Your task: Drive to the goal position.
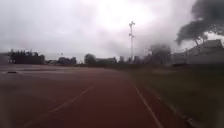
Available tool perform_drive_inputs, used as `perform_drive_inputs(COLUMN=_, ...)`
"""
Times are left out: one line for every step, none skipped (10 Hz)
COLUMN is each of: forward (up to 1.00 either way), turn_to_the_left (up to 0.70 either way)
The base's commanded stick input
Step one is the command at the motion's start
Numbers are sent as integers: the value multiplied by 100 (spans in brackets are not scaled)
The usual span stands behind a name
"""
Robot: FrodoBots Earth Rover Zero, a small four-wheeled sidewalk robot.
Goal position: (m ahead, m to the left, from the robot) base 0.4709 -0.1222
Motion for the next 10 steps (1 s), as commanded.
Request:
perform_drive_inputs(forward=50, turn_to_the_left=0)
perform_drive_inputs(forward=50, turn_to_the_left=0)
perform_drive_inputs(forward=50, turn_to_the_left=0)
perform_drive_inputs(forward=50, turn_to_the_left=0)
perform_drive_inputs(forward=50, turn_to_the_left=0)
perform_drive_inputs(forward=50, turn_to_the_left=0)
perform_drive_inputs(forward=50, turn_to_the_left=0)
perform_drive_inputs(forward=50, turn_to_the_left=0)
perform_drive_inputs(forward=50, turn_to_the_left=0)
perform_drive_inputs(forward=50, turn_to_the_left=0)
